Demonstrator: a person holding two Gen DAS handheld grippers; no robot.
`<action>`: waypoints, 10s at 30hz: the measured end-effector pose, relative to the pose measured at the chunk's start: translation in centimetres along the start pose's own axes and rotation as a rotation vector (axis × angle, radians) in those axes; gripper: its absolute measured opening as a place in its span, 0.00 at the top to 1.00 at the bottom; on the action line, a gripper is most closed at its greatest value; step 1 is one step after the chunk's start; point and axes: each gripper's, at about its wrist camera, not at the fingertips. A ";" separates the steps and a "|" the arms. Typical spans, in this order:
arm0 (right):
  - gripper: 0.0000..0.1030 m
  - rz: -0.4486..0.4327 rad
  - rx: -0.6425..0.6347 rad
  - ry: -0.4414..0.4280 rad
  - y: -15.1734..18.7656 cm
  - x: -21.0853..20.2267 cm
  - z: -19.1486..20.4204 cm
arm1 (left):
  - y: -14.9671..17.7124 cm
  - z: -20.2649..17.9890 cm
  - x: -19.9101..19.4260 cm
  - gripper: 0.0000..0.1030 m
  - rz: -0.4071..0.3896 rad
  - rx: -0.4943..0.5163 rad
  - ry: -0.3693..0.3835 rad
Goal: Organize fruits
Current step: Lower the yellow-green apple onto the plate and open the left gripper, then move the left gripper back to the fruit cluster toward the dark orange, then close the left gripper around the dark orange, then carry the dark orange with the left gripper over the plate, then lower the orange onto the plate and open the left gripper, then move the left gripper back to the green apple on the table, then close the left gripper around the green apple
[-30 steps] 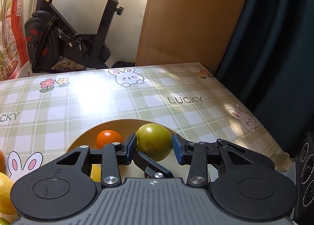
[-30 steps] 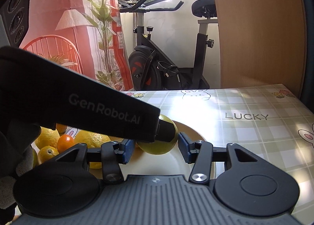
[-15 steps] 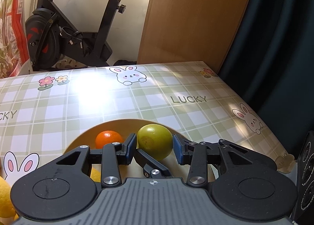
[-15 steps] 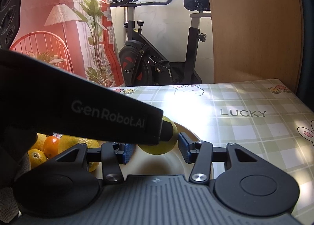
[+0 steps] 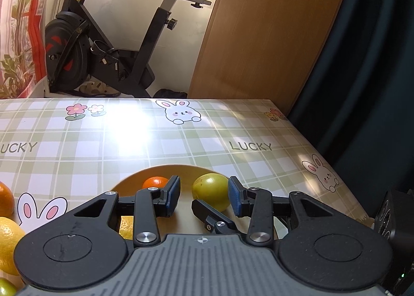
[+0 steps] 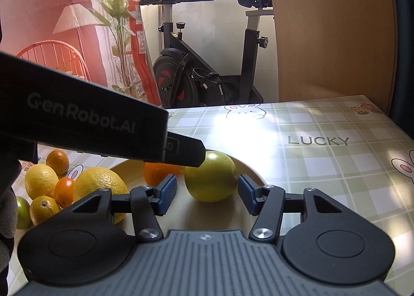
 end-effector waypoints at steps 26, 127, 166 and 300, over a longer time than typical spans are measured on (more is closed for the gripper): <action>0.42 -0.093 -0.024 0.014 1.7 -4.5 1.2 | 4.4 9.2 -14.7 0.59 -0.141 -0.150 -0.161; 0.56 -0.082 -0.052 -0.300 4.0 -5.5 10.0 | 5.3 3.7 -9.1 0.59 0.007 0.056 -0.057; 0.56 -0.014 0.053 -0.069 1.3 -2.1 1.8 | 2.8 -0.6 0.8 0.58 0.066 0.103 -0.022; 0.07 0.244 -0.403 -0.351 2.8 -0.4 21.3 | 7.3 17.8 -14.2 0.35 -0.012 -0.165 -0.185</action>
Point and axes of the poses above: each gripper's, at about its wrist camera, not at the fingertips, and x roughly the way its jaws point, z to its left, y to its underside, and after that the axes turned 5 degrees about -z, right-handed
